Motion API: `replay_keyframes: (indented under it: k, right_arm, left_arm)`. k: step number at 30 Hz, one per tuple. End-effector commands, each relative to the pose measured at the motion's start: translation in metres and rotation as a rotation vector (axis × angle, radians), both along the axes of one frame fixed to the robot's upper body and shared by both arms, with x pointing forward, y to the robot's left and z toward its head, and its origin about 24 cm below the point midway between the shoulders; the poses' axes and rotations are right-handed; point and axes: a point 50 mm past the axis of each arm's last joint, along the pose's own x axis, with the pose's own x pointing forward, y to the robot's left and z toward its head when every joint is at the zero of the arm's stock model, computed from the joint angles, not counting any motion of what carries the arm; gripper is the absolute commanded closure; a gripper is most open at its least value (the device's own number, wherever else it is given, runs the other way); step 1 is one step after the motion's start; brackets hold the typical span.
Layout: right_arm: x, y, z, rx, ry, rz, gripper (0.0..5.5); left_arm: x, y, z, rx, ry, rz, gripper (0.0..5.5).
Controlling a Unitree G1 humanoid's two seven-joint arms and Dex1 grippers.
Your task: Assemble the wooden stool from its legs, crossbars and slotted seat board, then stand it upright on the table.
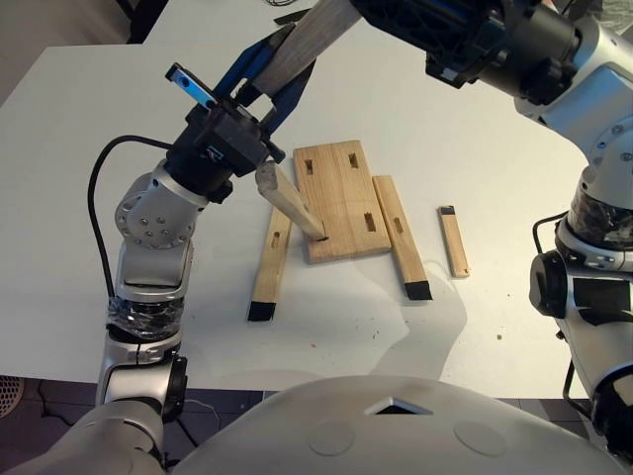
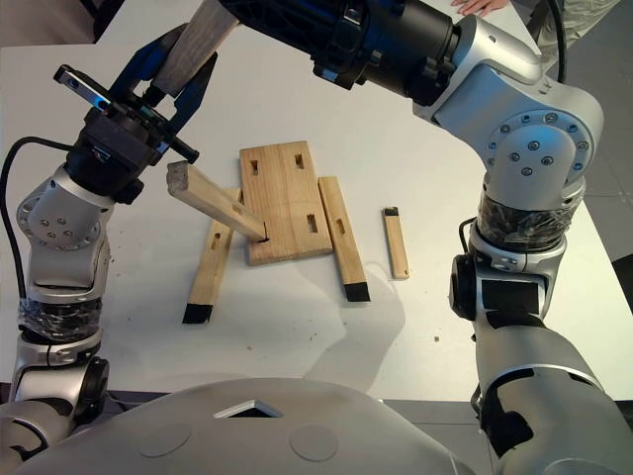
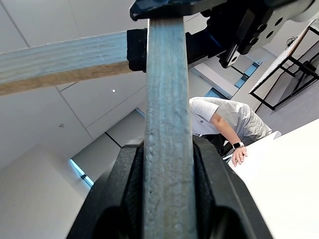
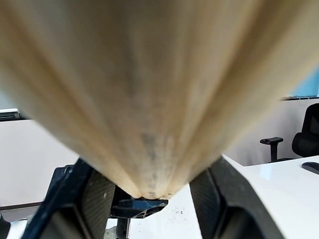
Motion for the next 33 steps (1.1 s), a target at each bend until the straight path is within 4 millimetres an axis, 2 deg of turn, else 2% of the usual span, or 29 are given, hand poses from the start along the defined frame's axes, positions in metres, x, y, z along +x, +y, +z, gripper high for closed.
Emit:
replay_keyframes:
  k: [1,6,11,13,18,22,27,33]
  right_arm:
    - [0.002,-0.006,-0.011,-0.069,0.004,-0.049,3.51]
    - [0.012,-0.015,-0.008,-0.027,-0.035,-0.163,3.51]
    - [0.036,-0.045,-0.008,-0.065,-0.087,-0.372,3.51]
    - [0.041,-0.055,-0.021,-0.147,-0.104,-0.398,3.51]
    - [0.032,-0.067,-0.070,-0.409,-0.135,-0.320,3.51]
    - [0.017,-0.069,-0.103,-0.538,-0.133,-0.199,3.51]
    - [0.010,-0.067,-0.111,-0.535,-0.122,-0.126,3.51]
    - [0.002,-0.066,-0.119,-0.543,-0.094,-0.075,3.51]
  left_arm:
    - [0.006,-0.001,-0.006,-0.037,0.138,0.005,3.94]
    - [0.012,0.005,-0.012,-0.074,0.243,0.031,3.10]
    - [0.022,0.041,-0.030,-0.123,0.353,0.178,2.18]
    - [0.022,0.049,-0.039,-0.124,0.383,0.211,1.91]
    - [0.026,0.065,-0.054,-0.113,0.428,0.292,1.87]
    - [0.022,0.076,-0.089,-0.027,0.564,0.319,1.87]
    - [0.005,0.078,-0.131,0.088,0.737,0.279,1.87]
    - [-0.015,0.071,-0.150,0.200,0.876,0.159,1.87]
